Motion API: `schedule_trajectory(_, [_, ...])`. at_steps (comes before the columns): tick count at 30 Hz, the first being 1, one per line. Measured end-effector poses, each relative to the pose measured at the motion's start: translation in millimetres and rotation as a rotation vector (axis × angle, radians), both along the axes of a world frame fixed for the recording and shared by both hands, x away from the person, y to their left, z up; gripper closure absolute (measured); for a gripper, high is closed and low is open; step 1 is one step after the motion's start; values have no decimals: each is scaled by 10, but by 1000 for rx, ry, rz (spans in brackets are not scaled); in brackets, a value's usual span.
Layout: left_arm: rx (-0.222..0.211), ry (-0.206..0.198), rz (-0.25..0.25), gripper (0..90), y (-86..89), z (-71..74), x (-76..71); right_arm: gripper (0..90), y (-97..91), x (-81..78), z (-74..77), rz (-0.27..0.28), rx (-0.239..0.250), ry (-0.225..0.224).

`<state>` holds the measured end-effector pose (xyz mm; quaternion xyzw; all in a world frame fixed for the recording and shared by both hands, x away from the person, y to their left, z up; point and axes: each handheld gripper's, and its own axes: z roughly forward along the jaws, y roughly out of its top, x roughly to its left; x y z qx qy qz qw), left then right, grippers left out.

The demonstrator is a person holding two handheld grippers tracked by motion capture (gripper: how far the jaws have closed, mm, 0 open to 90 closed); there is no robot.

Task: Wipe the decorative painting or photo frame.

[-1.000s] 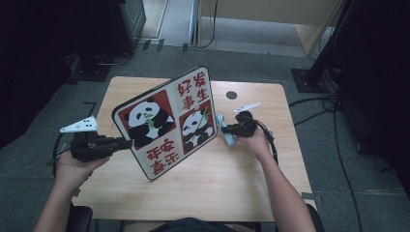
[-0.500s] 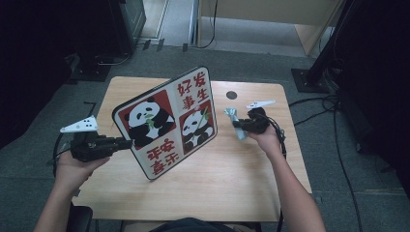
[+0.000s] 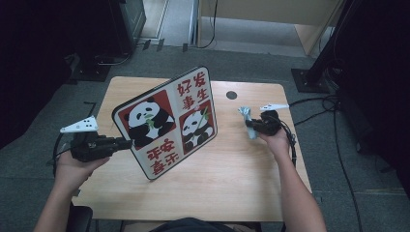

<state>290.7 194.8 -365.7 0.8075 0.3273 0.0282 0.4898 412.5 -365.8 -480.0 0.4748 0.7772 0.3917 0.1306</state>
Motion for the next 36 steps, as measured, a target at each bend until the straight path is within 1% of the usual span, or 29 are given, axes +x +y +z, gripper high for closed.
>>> schedule_trajectory(2, [-1,0,-1,790,-1,0,1,804,-52,-6,-21,-22,-4,7])
schedule_trajectory(5, [-2,0,-1,789,-2,1,2,803,-106,-19,-59,-33,-9,-3])
schedule_trajectory(9, [0,-2,2,788,-5,2,0,803,-147,-15,-118,-53,-20,10])
schedule_trajectory(11, [5,-10,3,785,-8,4,-6,801,-159,-12,-153,-60,-34,21])
schedule_trajectory(13, [6,-14,1,780,-9,2,-7,797,-163,-13,-186,-64,-37,35])
schedule_trajectory(16, [11,-29,6,768,-12,2,-12,783,-171,-10,-225,-70,-50,37])
schedule_trajectory(17, [8,-32,5,750,-11,3,-13,773,-171,-7,-234,-73,-58,34])
schedule_trajectory(18, [0,-30,-2,735,-12,3,-15,766,-174,-3,-243,-75,-58,36])
schedule_trajectory(20, [1,-37,-13,709,-11,4,-20,750,-171,0,-260,-80,-51,42])
schedule_trajectory(22, [-2,-35,-21,682,-9,2,-19,750,-166,3,-270,-72,-55,36])
schedule_trajectory(24, [-5,-44,-22,648,-9,-2,-23,750,-169,5,-278,-76,-53,36])
schedule_trajectory(26, [-9,-53,-39,599,-3,-10,-24,730,-180,10,-291,-83,-58,31])
schedule_trajectory(27, [-6,-49,-52,573,-4,-18,-26,713,-183,12,-298,-89,-56,34])
schedule_trajectory(30, [14,-70,-66,534,-6,-40,-33,692,-184,19,-317,-88,-55,35])
schedule_trajectory(32, [11,-58,-71,509,3,-52,-21,673,-172,21,-318,-92,-56,37])
schedule_trajectory(34, [19,-62,-73,489,16,-67,-17,643,-167,20,-319,-96,-52,42])
schedule_trajectory(36, [16,-67,-77,474,32,-80,-16,635,-167,17,-320,-94,-52,41])
